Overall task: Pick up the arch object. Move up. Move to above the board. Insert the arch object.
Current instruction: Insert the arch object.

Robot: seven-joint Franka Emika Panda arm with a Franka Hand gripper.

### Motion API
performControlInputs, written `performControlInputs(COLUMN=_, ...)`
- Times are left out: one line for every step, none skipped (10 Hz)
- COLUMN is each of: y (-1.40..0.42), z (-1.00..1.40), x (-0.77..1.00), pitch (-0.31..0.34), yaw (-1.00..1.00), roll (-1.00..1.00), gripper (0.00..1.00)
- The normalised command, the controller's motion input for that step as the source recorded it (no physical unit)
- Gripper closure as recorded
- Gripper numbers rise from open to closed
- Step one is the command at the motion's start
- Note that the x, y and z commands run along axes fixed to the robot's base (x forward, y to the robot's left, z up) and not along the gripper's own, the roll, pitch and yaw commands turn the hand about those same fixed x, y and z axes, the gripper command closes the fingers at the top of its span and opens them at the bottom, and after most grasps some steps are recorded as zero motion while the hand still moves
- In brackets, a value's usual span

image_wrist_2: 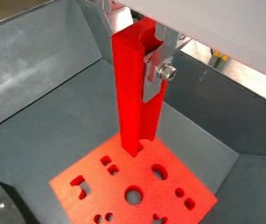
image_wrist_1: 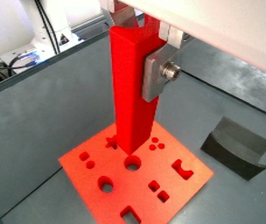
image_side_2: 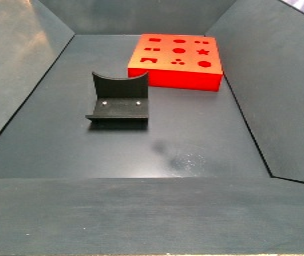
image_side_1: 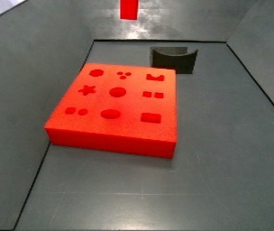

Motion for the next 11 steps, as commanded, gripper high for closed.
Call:
performControlInputs(y=0.08, z=-0.37, x=0.05, pitch=0.000, yaw=-0.97, roll=0.02, gripper=1.00)
performControlInputs(y=0.09, z=-0.39, x=0.05, pitch=0.000, yaw=-0.97, roll=0.01, gripper=1.00)
performControlInputs(y=0.09, z=-0.38, x=0.05, pitch=0.000, yaw=-0.98, roll=0.01, gripper=1.00)
performControlInputs(y=0.08, z=-0.37, x=0.06, pitch=0.000, yaw=-0.98, roll=0.01, gripper=1.00)
performControlInputs(y=0.08, z=-0.35, x=0.07, pitch=0.000, yaw=-0.99, roll=0.00, gripper=1.00)
performControlInputs(y=0.07, z=-0.33, x=0.08, pitch=-0.010, yaw=-0.99, roll=0.00, gripper=1.00)
performControlInputs(y=0.07, z=-0.34, x=0.08, pitch=-0.004, yaw=-0.99, roll=0.00, gripper=1.00)
performControlInputs(y=0.13, z=-0.37, x=0.15, pitch=0.000, yaw=-0.93, roll=0.00, gripper=1.00)
performControlInputs(y=0.44, z=-0.29, x=0.21, pitch=-0.037, yaw=-0.60, roll=0.00, gripper=1.00)
performControlInputs(y=0.54, z=-0.30, x=0.17, pitch=-0.034, yaw=-0.51, roll=0.00, gripper=1.00)
performControlInputs(y=0.52, z=-0.32, x=0.17, pitch=-0.023, yaw=-0.53, roll=0.00, gripper=1.00)
